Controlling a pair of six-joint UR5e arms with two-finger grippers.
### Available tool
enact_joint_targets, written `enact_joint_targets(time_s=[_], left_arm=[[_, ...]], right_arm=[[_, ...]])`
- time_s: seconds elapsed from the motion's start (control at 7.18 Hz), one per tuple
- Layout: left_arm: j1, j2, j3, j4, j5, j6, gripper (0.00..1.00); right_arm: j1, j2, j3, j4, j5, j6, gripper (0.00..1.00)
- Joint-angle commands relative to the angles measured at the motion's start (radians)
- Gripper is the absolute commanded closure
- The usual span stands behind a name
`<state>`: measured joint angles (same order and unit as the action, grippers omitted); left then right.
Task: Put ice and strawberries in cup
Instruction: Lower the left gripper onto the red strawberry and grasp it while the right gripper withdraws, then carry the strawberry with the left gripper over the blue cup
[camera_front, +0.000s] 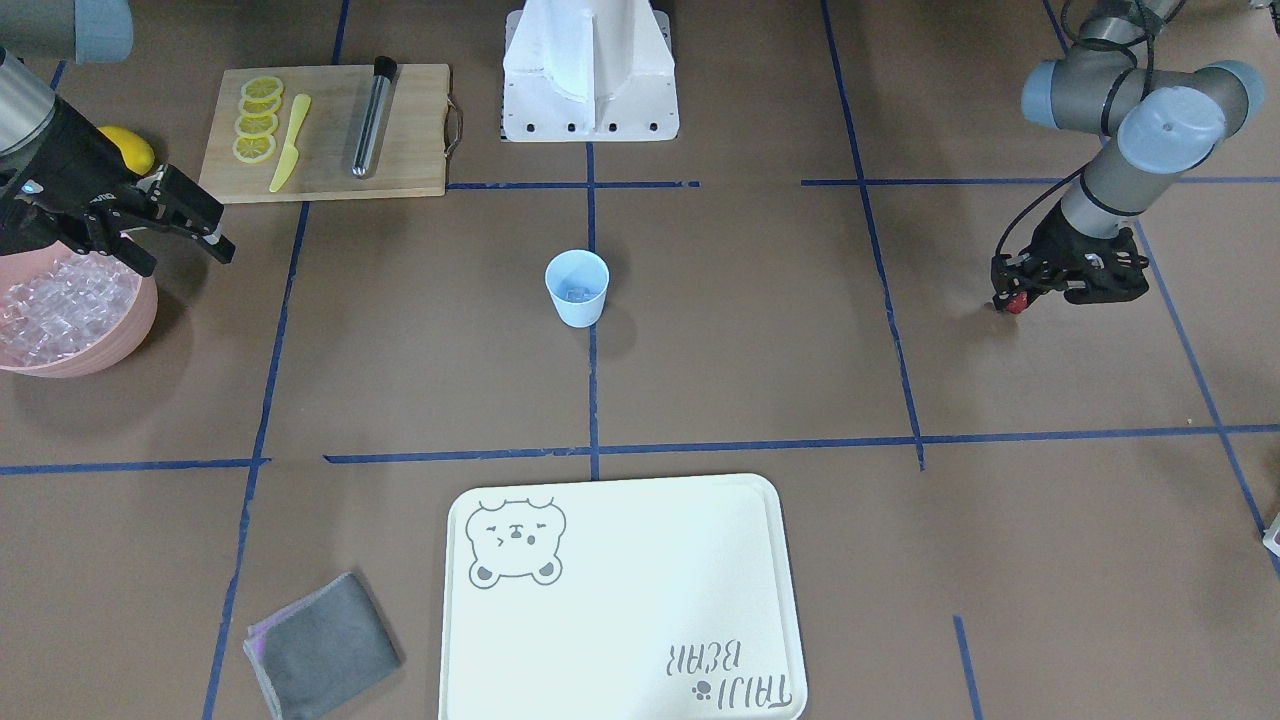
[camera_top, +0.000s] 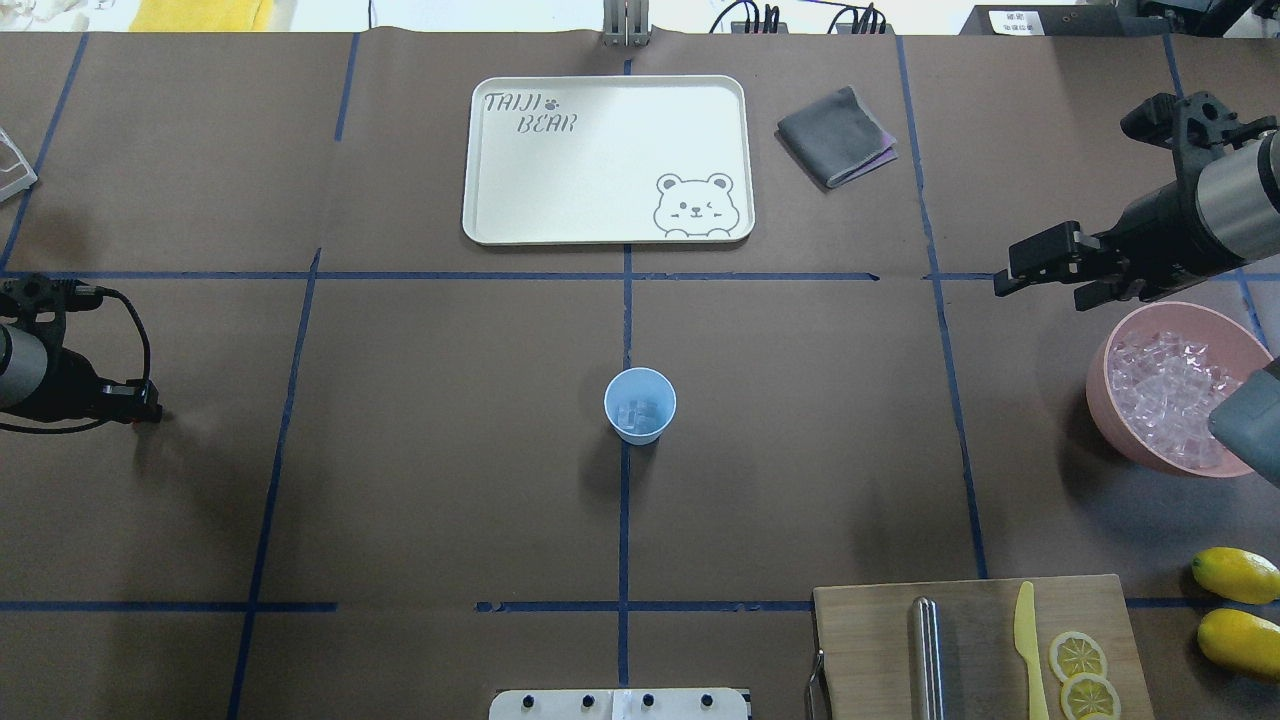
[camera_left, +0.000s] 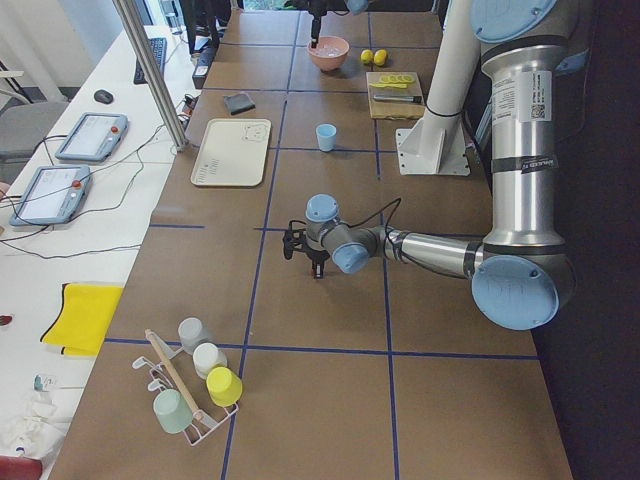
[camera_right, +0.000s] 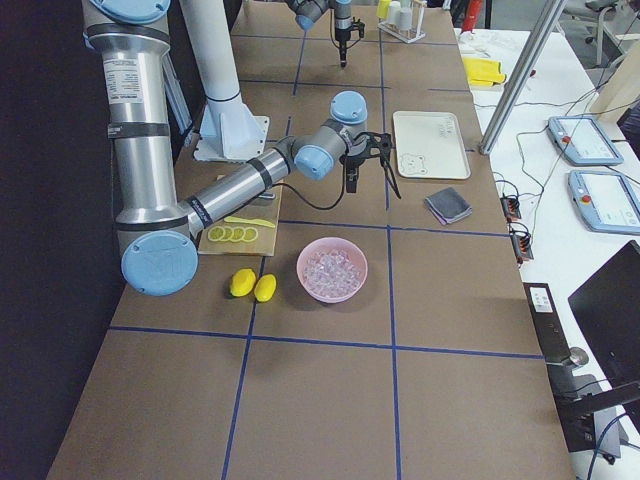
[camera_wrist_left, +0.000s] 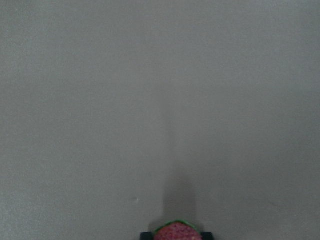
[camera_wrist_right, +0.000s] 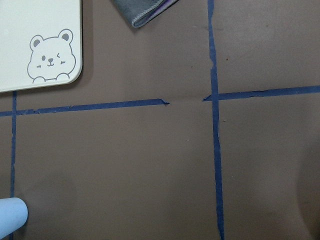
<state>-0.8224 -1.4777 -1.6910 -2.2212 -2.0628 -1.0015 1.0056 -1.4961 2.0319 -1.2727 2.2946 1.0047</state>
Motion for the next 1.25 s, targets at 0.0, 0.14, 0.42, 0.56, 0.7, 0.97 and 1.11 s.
enact_joint_targets(time_s=[0.0,0.14,0.42,0.56,0.7,0.97,1.11], left_arm=[[-0.004,0.01,-0.079,0.002,-0.002,-0.012,1.0],[0.002,-0.001,-0.146,0.014,-0.002,-0.094,1.0],[0.019,-0.15,-0.257,0.142,-0.029,-0.251,1.0],[0.049,-0.291,-0.286,0.261,-0.03,-0.312,1.0],[0.124,-0.423,-0.288,0.366,-0.007,-0.371,1.0],[0.291,-0.6,-0.267,0.48,0.102,-0.436,1.0],[0.328,-0.645,-0.236,0.485,0.152,-0.436,1.0]], right_arm=[[0.002,-0.004,0.005,0.003,0.003,0.0,0.0],[0.008,-0.013,0.013,0.004,0.006,-0.003,0.0],[0.057,-0.067,0.022,0.004,0.035,-0.055,0.0],[0.085,-0.102,0.022,0.006,0.051,-0.12,0.0],[0.103,-0.127,0.022,0.006,0.058,-0.148,0.0],[0.119,-0.15,0.021,0.007,0.065,-0.167,0.0],[0.122,-0.154,0.024,0.009,0.065,-0.17,0.0]])
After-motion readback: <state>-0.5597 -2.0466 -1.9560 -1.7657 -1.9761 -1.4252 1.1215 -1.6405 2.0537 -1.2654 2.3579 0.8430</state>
